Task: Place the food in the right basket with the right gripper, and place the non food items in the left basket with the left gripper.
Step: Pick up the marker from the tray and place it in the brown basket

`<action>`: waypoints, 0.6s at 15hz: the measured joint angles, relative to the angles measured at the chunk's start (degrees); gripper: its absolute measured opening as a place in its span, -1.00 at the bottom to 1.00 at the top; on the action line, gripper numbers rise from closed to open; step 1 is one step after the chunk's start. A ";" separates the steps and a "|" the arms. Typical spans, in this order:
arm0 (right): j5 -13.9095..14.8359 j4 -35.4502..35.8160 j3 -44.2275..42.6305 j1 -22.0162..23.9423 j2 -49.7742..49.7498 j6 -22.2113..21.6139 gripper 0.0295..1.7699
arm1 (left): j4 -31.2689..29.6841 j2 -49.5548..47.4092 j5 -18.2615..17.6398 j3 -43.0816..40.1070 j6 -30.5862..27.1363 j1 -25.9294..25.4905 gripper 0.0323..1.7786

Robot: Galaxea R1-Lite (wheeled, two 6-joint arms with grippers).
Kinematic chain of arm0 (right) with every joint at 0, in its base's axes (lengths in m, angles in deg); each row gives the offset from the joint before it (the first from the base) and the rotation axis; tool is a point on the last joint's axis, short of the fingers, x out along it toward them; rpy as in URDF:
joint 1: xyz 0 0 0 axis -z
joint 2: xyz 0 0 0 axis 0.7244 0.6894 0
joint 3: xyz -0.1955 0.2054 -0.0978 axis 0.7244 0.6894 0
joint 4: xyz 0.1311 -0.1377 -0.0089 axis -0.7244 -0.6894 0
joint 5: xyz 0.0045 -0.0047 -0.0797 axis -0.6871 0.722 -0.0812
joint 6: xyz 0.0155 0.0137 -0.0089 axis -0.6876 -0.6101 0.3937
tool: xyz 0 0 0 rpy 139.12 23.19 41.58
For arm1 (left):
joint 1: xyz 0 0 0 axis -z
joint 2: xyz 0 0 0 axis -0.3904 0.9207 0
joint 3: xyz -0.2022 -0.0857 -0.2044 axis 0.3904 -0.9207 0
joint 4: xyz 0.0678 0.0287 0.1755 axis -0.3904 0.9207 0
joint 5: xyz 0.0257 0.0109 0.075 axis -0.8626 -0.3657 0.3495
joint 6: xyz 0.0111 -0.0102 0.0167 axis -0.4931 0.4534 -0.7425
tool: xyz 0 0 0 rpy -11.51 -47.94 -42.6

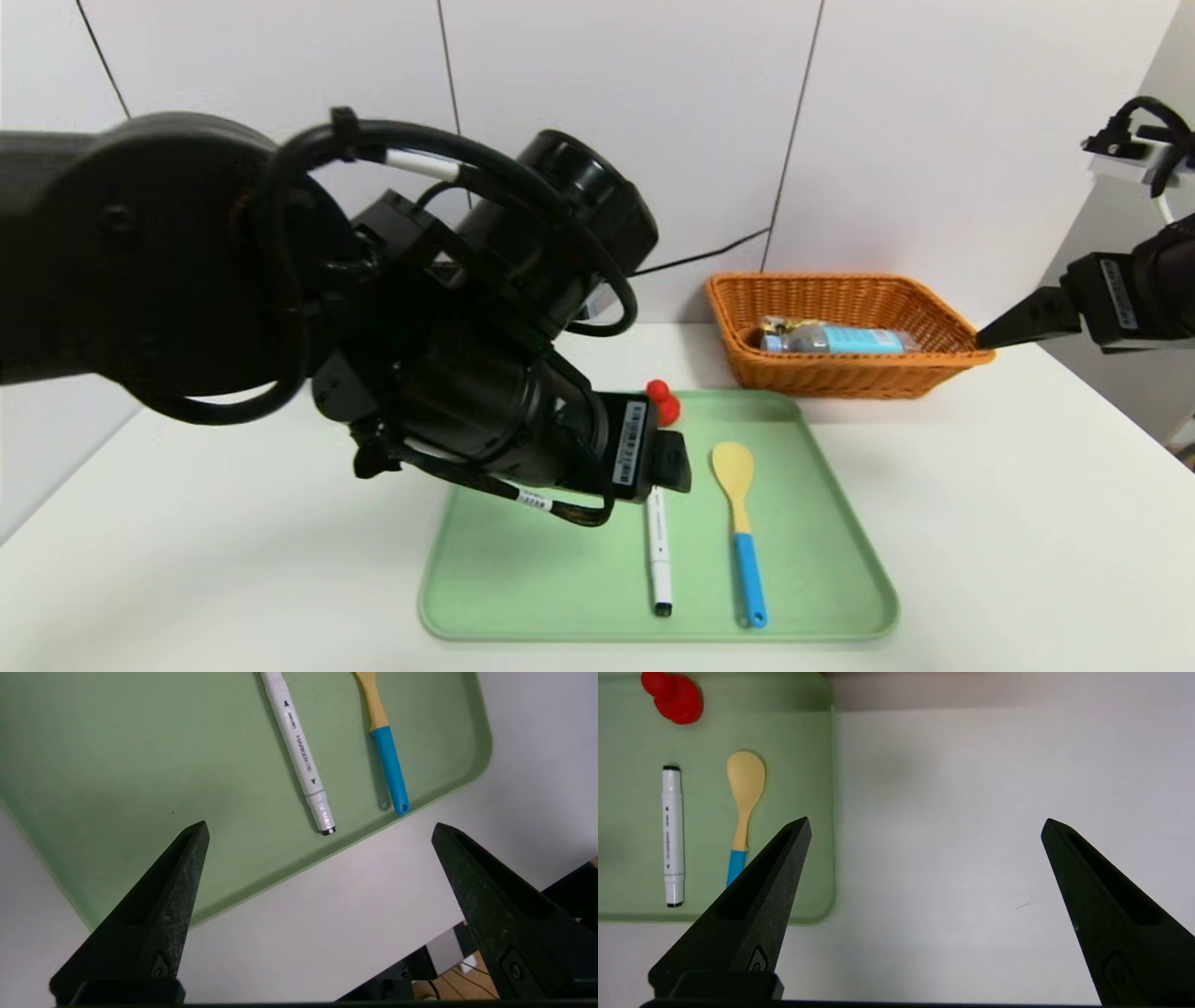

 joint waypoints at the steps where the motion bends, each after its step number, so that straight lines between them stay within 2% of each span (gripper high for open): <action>1: -1.43 0.00 -0.78 0.88 0.69 1.56 0.93 | -0.06 1.33 0.34 0.88 -1.18 0.33 0.90; 5: -2.17 0.04 -2.35 3.34 4.04 1.99 0.93 | 0.41 7.25 1.07 6.80 -1.77 1.29 0.90; 9: -1.90 1.41 -0.15 5.55 4.44 1.84 0.93 | 6.01 14.81 4.50 16.42 0.52 1.56 0.90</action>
